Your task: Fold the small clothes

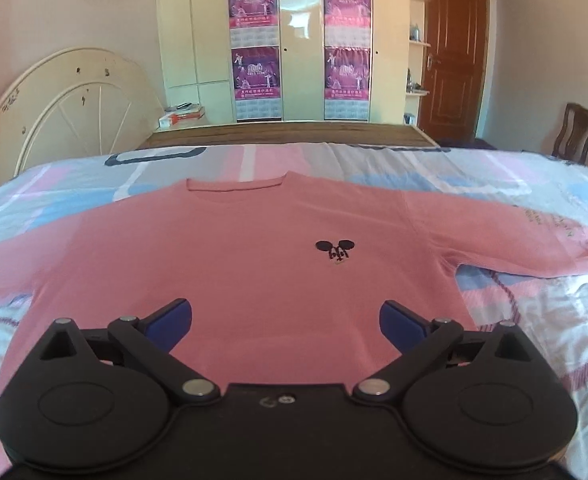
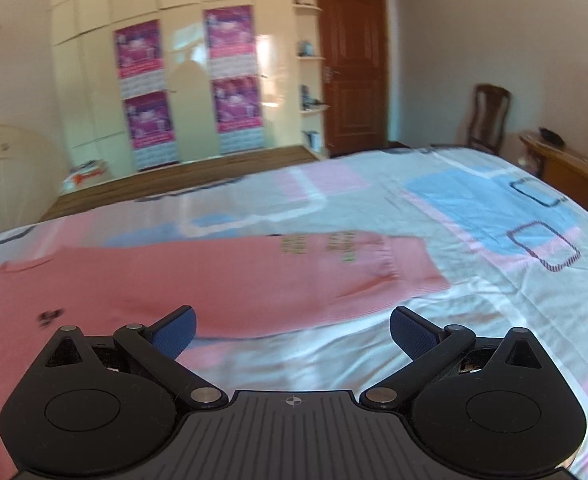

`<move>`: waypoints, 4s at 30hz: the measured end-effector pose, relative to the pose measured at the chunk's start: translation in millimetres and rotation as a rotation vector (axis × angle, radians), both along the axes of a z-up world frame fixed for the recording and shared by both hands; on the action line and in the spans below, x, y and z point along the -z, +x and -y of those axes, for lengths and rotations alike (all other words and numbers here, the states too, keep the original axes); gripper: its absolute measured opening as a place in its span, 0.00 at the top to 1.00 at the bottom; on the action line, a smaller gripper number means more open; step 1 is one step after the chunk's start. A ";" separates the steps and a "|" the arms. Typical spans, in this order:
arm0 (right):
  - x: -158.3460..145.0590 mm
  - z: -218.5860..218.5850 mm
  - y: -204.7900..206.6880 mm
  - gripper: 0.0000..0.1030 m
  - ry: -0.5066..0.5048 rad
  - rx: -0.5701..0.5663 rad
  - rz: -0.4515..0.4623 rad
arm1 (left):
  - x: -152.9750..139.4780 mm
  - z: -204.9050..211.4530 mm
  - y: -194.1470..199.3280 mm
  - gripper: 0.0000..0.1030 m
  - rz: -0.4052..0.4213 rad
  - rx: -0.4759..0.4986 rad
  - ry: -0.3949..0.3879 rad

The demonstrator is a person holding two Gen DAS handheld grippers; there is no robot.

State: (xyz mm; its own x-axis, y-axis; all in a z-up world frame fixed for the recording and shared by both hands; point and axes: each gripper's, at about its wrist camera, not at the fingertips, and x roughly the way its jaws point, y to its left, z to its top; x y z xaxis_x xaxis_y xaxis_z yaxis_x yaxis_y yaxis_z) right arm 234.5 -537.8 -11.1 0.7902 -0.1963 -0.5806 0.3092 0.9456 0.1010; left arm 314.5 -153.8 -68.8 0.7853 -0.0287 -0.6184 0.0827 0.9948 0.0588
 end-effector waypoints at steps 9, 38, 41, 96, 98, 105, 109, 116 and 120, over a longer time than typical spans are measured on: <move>48.2 81.5 43.5 0.54 0.096 0.139 -0.056 | 21.0 11.3 39.6 0.06 -0.045 -0.035 -0.009; 58.9 123.2 80.7 0.91 0.140 0.181 -0.007 | 31.2 8.4 70.6 0.05 -0.192 -0.088 0.038; 47.0 94.5 91.1 0.92 0.129 0.111 0.010 | 33.4 -7.5 71.1 0.05 -0.198 -0.101 0.033; 63.4 -180.4 81.4 0.90 0.040 -0.102 -0.068 | 25.6 -96.6 156.0 0.93 -0.028 0.110 -0.337; 60.6 -174.3 81.4 0.90 0.053 -0.095 -0.065 | 18.1 -117.5 141.8 0.94 0.034 0.068 -0.302; 66.3 -189.5 91.3 0.90 0.063 -0.156 -0.089 | 50.8 -161.6 134.8 0.94 -0.045 -0.038 -0.277; 74.6 -197.9 97.7 0.90 0.049 -0.183 -0.133 | 57.2 -162.6 130.0 0.93 -0.053 -0.039 -0.265; 71.7 -191.3 95.6 0.90 0.036 -0.168 -0.122 | 66.3 -176.6 143.2 0.51 -0.070 -0.048 -0.307; 70.2 -187.3 97.9 0.90 0.032 -0.149 -0.117 | 73.9 -179.1 158.1 0.49 -0.112 -0.034 -0.346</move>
State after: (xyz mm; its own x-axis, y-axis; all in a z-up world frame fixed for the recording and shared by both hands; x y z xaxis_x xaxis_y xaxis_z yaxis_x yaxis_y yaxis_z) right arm 332.4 -350.5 -81.3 0.7359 -0.0626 -0.6742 0.1775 0.9787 0.1029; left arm 472.6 25.4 -142.7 0.7172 -0.2264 -0.6591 0.0357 0.9564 -0.2897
